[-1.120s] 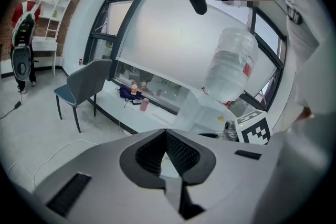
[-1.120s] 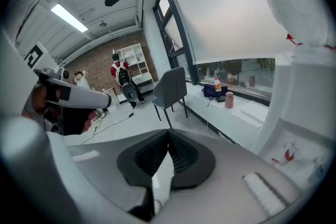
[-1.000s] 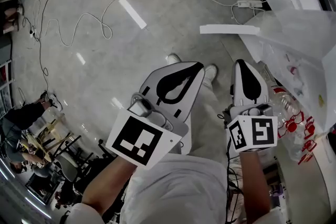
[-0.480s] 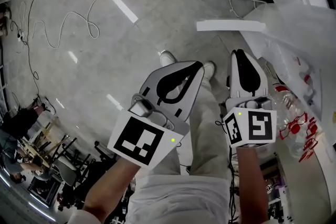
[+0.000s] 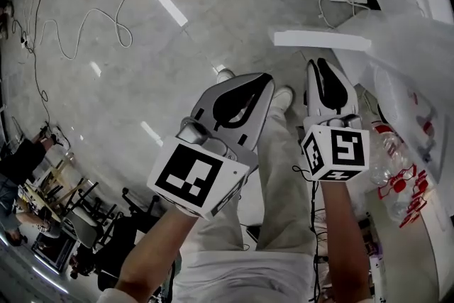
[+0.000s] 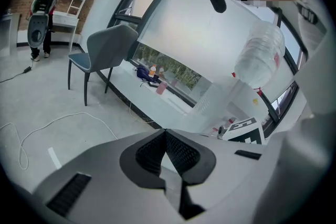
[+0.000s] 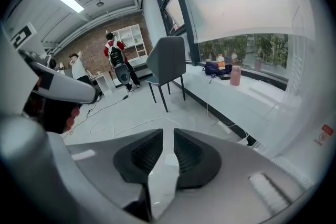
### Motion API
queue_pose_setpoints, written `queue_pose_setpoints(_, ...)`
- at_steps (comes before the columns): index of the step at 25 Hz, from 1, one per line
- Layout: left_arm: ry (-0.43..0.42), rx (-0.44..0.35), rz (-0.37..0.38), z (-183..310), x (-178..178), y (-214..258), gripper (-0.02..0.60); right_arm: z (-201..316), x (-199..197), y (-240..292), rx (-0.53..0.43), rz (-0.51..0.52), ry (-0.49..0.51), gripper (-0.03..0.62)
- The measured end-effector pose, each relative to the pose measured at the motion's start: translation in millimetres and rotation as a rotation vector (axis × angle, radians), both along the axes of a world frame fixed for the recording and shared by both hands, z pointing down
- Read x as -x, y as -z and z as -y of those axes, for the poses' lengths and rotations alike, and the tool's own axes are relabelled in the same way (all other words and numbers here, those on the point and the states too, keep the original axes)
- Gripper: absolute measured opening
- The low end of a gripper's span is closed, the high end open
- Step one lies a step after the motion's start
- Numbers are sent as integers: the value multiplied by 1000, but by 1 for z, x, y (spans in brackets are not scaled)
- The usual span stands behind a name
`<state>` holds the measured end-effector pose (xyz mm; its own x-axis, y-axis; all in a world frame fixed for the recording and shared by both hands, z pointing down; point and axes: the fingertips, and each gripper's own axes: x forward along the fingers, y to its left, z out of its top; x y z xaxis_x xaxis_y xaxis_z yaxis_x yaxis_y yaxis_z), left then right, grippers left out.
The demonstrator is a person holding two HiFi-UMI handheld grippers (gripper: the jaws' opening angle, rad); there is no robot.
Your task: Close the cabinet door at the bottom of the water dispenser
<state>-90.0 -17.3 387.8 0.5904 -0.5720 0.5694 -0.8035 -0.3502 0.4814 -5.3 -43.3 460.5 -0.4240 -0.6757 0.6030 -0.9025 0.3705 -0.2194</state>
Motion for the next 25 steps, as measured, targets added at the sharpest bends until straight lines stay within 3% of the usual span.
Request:
queue_pose_setpoints(15, 20, 25, -2, -7, 5, -50, 6, -2, 34, -90, 84, -48, 106, 94)
queue_pose_setpoints(19, 27, 64, -7, -12, 3, -56, 6, -1, 42, -105, 99, -59, 148, 101)
queue_pose_setpoints(25, 31, 56, -12, -7, 8, -61, 6, 9, 44, -129, 126, -79, 138, 104)
